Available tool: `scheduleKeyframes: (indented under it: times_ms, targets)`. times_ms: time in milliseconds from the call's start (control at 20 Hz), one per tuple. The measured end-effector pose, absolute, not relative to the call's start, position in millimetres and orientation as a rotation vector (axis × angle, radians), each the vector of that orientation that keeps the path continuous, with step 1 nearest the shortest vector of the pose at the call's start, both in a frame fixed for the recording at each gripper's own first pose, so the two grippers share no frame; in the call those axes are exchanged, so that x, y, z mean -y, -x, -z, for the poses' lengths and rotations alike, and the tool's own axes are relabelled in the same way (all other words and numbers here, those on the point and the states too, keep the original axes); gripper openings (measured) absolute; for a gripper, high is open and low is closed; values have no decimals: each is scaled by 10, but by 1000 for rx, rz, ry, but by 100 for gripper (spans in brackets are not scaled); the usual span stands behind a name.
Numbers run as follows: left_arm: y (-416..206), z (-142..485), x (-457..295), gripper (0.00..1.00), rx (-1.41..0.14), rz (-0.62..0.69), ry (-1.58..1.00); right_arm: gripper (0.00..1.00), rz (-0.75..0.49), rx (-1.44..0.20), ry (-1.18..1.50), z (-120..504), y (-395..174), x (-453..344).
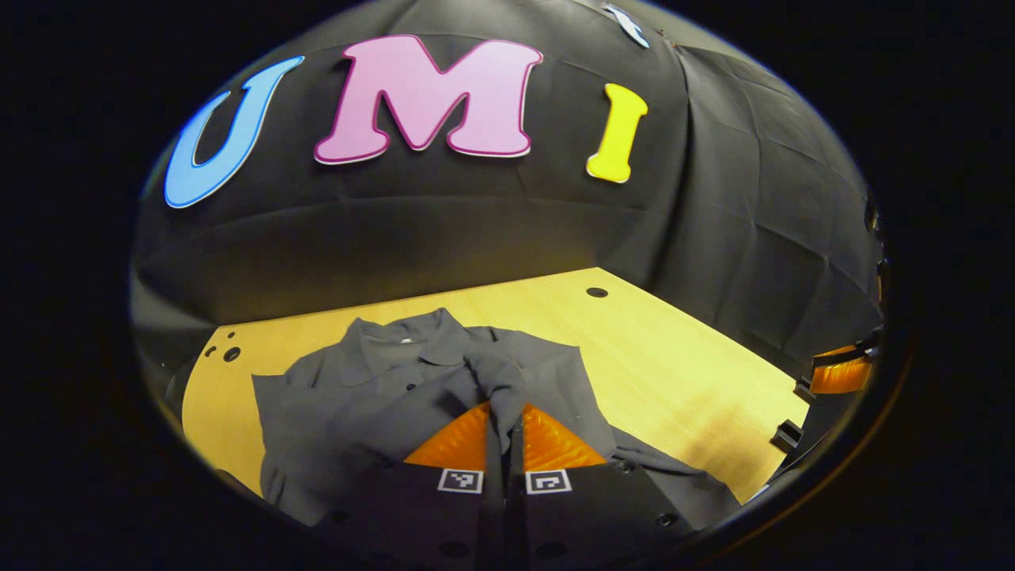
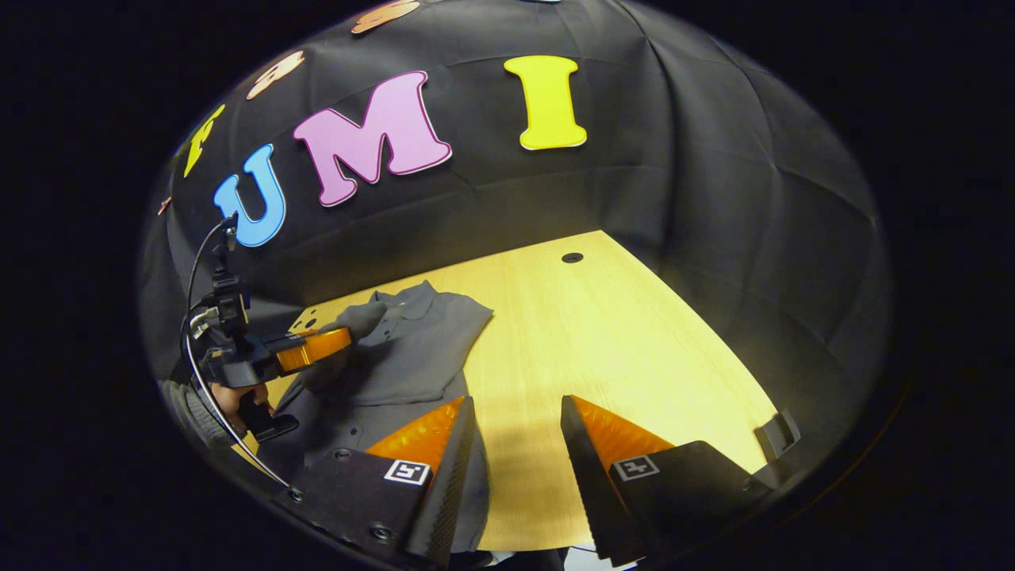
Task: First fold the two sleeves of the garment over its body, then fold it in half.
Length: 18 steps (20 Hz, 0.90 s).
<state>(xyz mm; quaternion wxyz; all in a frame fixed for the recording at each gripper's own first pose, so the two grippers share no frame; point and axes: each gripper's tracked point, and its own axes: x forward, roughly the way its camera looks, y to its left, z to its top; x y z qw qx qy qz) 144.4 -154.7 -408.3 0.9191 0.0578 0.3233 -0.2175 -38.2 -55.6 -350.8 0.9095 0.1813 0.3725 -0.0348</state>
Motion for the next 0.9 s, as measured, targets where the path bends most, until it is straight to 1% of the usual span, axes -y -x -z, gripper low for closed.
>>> scheduleKeyframes:
  times_ms: [150,400,450,500,550,600,650,700,750,800,850,900]
  targets:
    - [-1385,4331,1728,5,-699,464,-136,69,82,-790,-381,3595,458,680]
    - [-1262,4623,1882,10,-765,470,-105,69,87,-811,-397,3694,530,814]
    - [-1197,4647,1913,17,-783,480,-88,70,84,-813,-398,3702,535,822]
    - [-1166,4683,1975,18,-799,498,-64,69,80,-815,-397,3710,553,837]
    - [-1117,4700,2037,32,-813,515,-40,69,76,-819,-395,3713,554,845]
    - [-1061,4695,2111,48,-822,540,-9,69,71,-820,-395,3723,557,835]
    - [-1005,4669,2188,52,-829,564,22,70,66,-821,-395,3727,557,819]
    - [-966,4644,2249,47,-833,579,47,70,64,-822,-395,3736,550,806]
    - [-916,4622,2307,61,-830,594,71,70,60,-824,-397,3726,546,787]
    - [-855,4557,2336,71,-824,606,89,70,56,-824,-397,3718,563,761]
    - [-810,4490,2354,76,-816,616,103,70,50,-825,-397,3710,562,728]
    - [-764,4440,2368,88,-806,623,115,70,43,-826,-393,3702,564,684]
